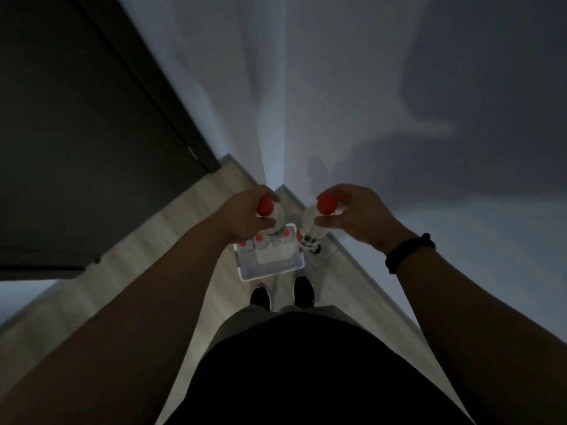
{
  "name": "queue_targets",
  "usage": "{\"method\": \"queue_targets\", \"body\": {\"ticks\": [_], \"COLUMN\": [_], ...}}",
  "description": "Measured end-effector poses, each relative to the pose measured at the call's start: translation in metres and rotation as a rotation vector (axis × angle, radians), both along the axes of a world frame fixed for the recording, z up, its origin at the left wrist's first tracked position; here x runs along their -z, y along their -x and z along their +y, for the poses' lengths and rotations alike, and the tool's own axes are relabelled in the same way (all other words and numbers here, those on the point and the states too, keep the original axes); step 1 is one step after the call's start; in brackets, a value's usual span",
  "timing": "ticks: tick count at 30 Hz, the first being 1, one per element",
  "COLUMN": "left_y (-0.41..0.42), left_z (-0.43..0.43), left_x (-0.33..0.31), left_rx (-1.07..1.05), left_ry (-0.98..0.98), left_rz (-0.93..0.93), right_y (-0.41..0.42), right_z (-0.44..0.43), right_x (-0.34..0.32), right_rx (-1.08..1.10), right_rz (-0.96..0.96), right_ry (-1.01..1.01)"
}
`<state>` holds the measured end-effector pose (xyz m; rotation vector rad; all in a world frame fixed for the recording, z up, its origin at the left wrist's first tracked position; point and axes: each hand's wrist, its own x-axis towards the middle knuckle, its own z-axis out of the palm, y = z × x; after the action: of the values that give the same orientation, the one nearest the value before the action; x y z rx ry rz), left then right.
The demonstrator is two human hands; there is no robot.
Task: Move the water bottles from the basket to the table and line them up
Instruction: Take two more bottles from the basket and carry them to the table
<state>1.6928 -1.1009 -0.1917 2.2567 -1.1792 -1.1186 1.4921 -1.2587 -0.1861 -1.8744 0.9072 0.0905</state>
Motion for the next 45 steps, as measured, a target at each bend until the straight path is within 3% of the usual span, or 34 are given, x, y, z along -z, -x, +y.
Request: {"method": "queue_targets", "body": {"ticks": [11,16,24,28,38,45], "left_y": [-0.012,0.012,0.115,0.202,0.435,0.597], "left_z": [-0.059,-0.073,-0.081,-0.064,0.049,0.179], "left_x": [-0.136,-0.178,-0.202,-0.221,-0.271,-0.275], "left_rx": [0.337,0.417,0.725,0.906,1.300,1.347], "left_ry": [0.318,0.417,0.631,0.625,0.617,0.582], "left_rz": [-0.004,0.242,0.454,0.497,0.644,0.784], "right_y": [0.048,0.078,0.149,0.192,0.324,0.450], "right_z": [0.006,0.051,0.142,0.199,0.372,0.508], "right_x": [-0.116,-0.155,-0.191,-0.210,-0.247,-0.246], "right_rx": [0.366,0.636,1.063,1.323,1.871,2.087], "right_rz": [-0.327,-0.557,-0.768,-0.811,-0.523,-0.249], "right_ry": [-0.017,0.041,0.300,0.462,0.919,1.078]}}
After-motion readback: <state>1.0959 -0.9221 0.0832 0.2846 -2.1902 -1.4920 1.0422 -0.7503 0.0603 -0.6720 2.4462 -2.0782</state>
